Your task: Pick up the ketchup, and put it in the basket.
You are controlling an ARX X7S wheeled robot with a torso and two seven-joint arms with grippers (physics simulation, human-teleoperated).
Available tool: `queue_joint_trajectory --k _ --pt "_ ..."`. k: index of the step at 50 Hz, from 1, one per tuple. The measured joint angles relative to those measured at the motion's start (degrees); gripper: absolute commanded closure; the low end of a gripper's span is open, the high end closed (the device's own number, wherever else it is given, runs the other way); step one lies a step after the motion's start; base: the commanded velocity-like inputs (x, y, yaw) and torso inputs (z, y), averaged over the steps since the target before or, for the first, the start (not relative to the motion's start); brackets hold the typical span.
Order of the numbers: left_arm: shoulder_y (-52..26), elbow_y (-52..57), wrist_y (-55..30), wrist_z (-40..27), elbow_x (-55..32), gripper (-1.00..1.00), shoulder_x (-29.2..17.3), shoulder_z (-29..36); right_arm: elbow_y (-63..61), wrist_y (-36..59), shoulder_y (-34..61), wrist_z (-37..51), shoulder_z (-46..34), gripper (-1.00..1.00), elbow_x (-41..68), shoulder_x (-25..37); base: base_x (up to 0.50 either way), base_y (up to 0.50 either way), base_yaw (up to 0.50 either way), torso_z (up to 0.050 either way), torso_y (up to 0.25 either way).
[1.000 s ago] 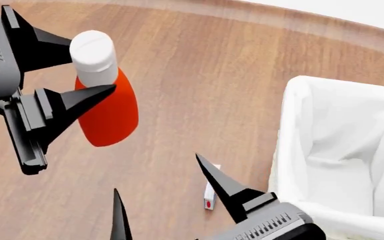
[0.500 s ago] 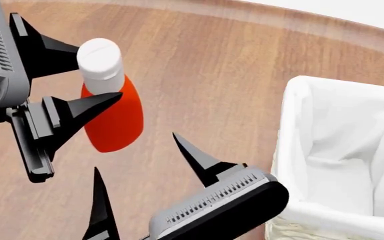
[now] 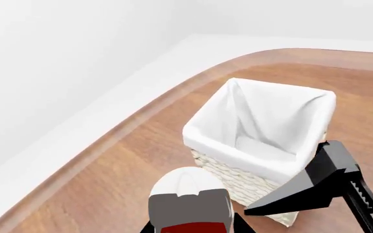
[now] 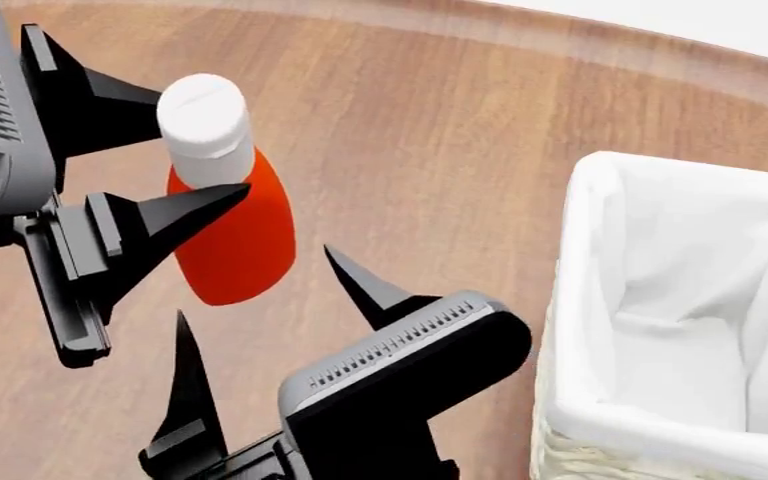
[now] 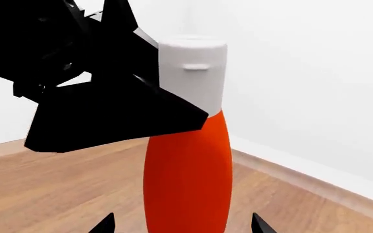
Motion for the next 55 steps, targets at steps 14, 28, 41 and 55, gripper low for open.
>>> queue_joint_trajectory --k 14,28,41,55 --pt "-0.24 0.24 -0.25 -0.27 -0.54 1.00 0.02 -0.04 2.70 0.21 2.79 -1.11 -0.72 -1.00 0.09 -1.43 0.00 0.00 0.00 0.000 0.001" --pt "-0.20 0.77 -0.37 -0.80 -1.48 1.00 0.15 -0.43 5.62 -0.51 4.45 -2.13 -1.11 -1.00 -0.09 -2.53 0.00 0.00 0.00 0.000 0.001" --pt "-0.16 1.17 -0.49 -1.58 -1.64 1.00 0.47 -0.58 7.98 -1.56 5.19 -2.85 -1.37 -1.00 -0.76 -3.28 0.00 0.00 0.00 0.000 0.000" --pt "-0.31 1.54 -0.68 -1.98 -2.39 1.00 0.56 -0.73 11.07 -3.40 5.39 -3.78 -1.79 -1.00 -1.57 -4.10 0.00 0.00 0.00 0.001 0.001"
